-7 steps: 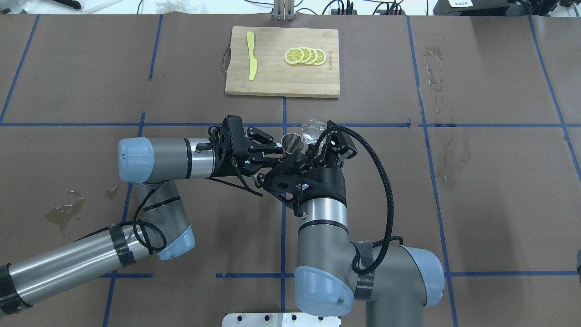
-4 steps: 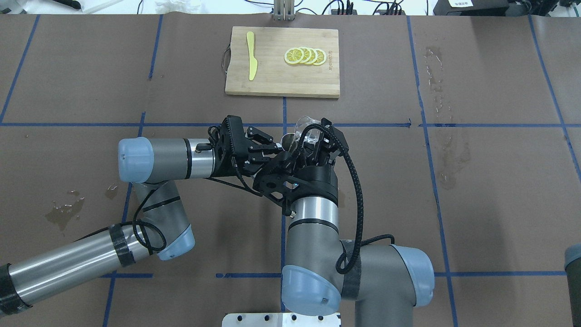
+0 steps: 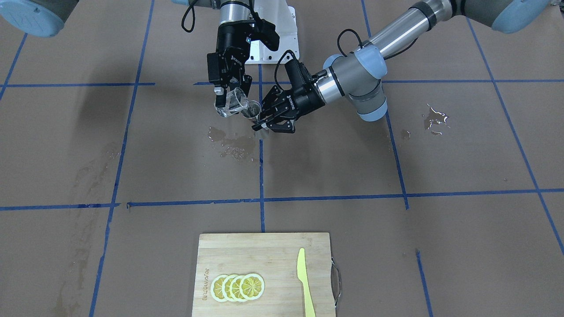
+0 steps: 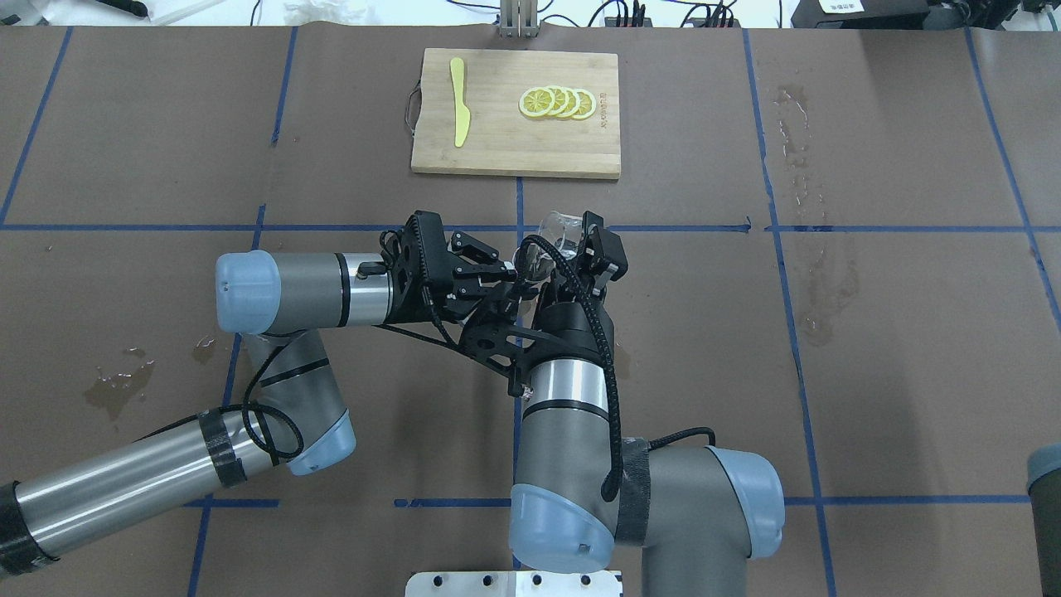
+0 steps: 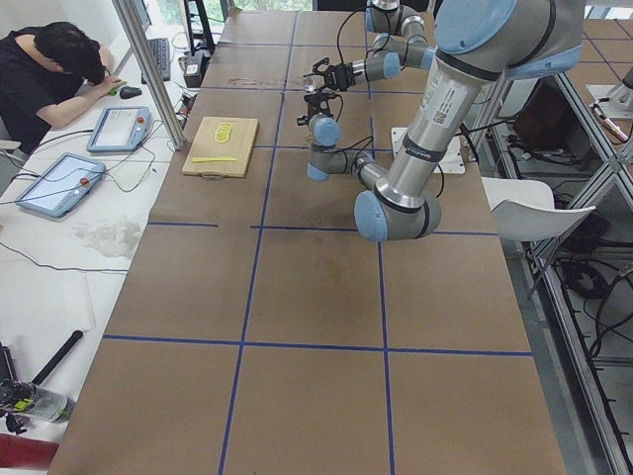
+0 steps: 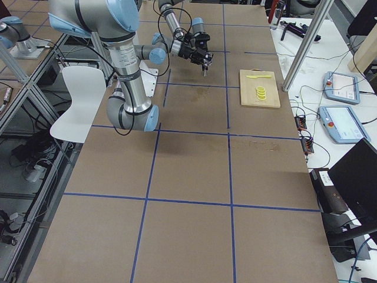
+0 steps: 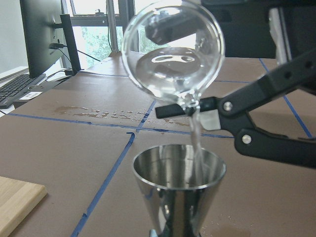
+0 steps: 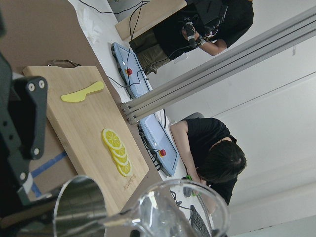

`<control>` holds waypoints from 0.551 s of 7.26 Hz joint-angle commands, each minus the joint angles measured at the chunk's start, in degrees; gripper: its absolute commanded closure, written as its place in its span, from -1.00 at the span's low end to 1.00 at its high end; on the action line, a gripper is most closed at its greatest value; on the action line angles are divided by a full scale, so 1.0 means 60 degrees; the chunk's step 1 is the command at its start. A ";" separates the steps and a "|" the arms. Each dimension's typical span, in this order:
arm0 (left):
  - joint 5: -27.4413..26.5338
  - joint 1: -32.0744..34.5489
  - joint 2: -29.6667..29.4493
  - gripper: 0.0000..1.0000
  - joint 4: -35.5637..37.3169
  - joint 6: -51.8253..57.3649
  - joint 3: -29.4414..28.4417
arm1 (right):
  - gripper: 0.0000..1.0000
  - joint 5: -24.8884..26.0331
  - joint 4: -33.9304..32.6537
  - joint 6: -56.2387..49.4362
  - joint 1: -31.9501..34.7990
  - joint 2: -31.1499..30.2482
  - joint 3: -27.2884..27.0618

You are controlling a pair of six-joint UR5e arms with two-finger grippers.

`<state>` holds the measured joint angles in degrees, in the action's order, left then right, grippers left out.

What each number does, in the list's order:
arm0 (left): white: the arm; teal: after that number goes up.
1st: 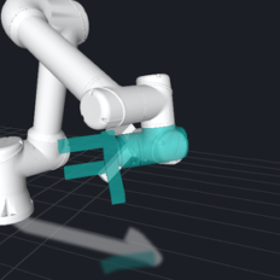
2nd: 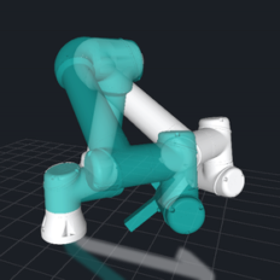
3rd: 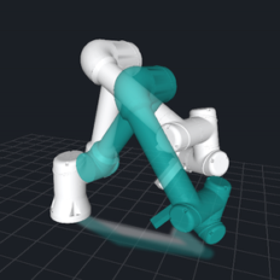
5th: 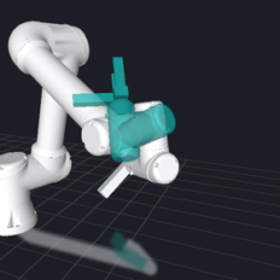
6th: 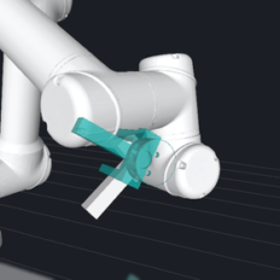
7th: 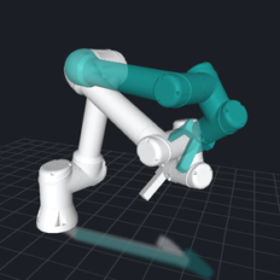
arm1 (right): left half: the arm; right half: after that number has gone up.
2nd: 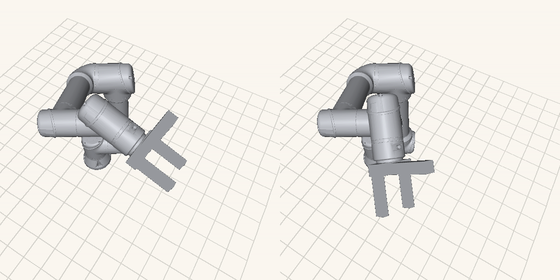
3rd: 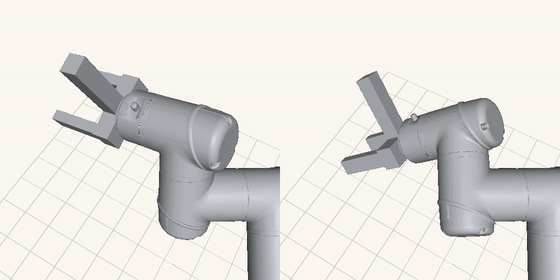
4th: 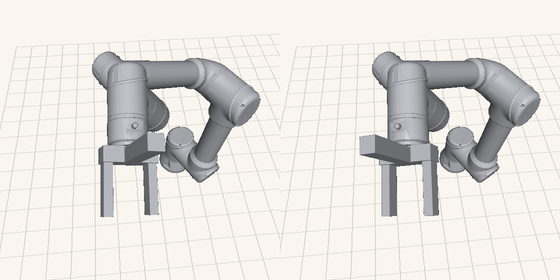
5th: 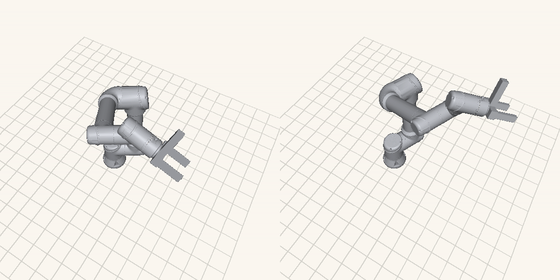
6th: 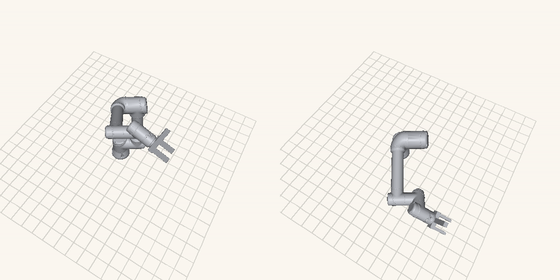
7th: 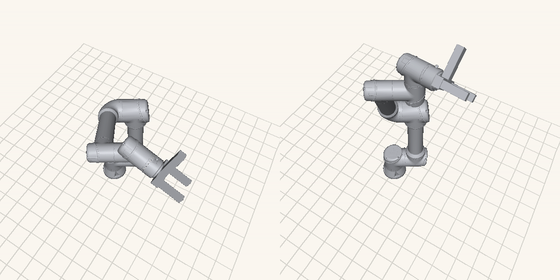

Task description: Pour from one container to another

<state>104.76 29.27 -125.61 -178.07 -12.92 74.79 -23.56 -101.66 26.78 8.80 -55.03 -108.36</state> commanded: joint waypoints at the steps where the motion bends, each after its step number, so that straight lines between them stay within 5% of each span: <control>1: -0.0014 -0.0015 0.0002 1.00 0.0000 0.0000 0.0014 | 1.00 0.0147 -0.0121 -0.0420 0.0013 0.0016 0.0013; 4: -0.0058 -0.0058 0.0002 1.00 0.0000 0.0000 0.0015 | 1.00 0.0235 -0.0312 -0.0830 0.0013 0.0045 0.0013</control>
<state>104.54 29.05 -125.60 -178.07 -12.92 74.88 -22.47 -103.23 22.88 8.87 -54.82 -108.28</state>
